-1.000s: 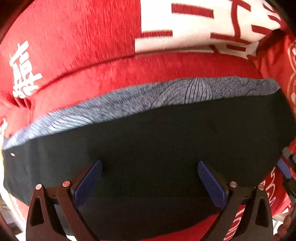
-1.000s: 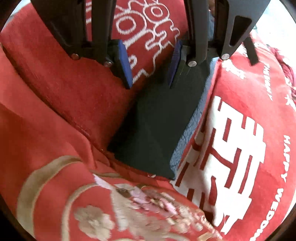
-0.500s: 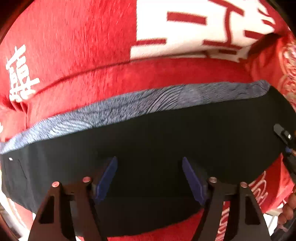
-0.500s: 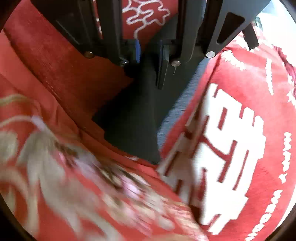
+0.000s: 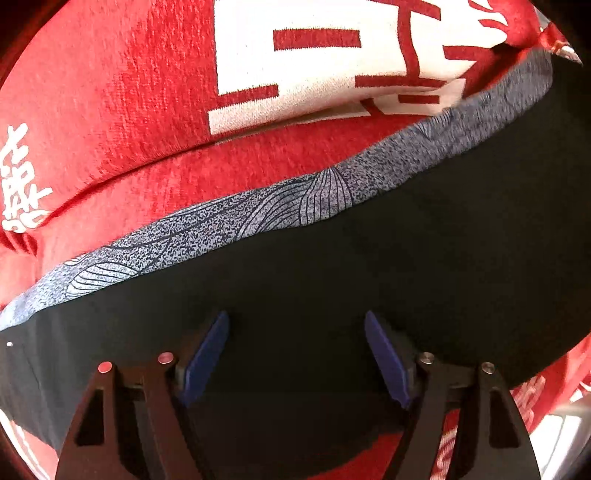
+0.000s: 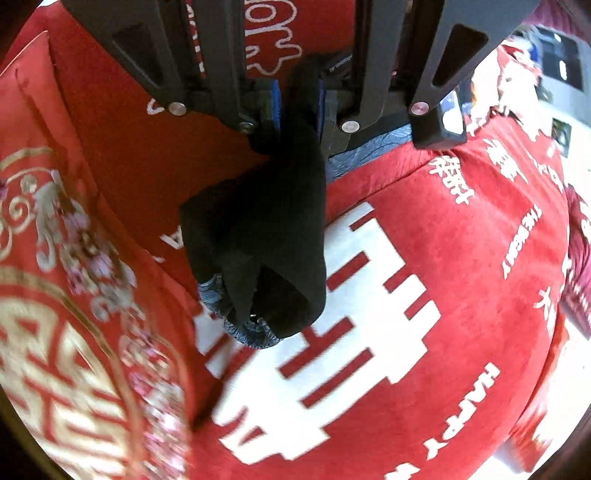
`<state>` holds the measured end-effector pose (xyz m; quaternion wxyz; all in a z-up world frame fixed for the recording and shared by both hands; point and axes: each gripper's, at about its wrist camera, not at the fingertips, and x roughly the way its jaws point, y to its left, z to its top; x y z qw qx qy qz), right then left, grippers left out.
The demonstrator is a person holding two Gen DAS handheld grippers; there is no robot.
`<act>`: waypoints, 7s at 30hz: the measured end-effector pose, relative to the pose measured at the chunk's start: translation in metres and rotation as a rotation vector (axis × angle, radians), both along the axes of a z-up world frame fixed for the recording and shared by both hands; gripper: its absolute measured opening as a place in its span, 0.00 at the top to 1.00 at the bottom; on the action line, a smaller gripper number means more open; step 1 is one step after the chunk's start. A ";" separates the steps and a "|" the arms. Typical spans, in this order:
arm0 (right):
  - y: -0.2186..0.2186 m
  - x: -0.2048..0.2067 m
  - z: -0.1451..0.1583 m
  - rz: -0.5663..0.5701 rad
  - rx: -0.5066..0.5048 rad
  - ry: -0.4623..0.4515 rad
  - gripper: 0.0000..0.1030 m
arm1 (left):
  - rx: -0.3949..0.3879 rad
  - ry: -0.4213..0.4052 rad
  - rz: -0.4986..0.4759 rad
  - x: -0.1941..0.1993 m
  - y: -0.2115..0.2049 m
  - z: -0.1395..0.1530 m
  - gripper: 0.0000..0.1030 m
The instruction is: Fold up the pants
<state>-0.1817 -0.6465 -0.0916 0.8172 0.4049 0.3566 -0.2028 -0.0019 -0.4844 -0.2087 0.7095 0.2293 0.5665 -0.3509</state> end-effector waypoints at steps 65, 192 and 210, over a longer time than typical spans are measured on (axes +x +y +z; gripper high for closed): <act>0.168 0.073 -0.111 -0.031 0.640 -0.077 0.96 | -0.100 0.231 0.142 0.078 0.189 0.046 0.55; 0.404 0.226 -0.063 0.768 0.019 0.619 0.23 | -0.123 0.243 0.871 0.173 0.525 0.005 0.21; 0.406 0.232 -0.074 0.759 0.037 0.629 0.23 | -0.531 0.380 0.994 0.180 0.544 0.007 0.08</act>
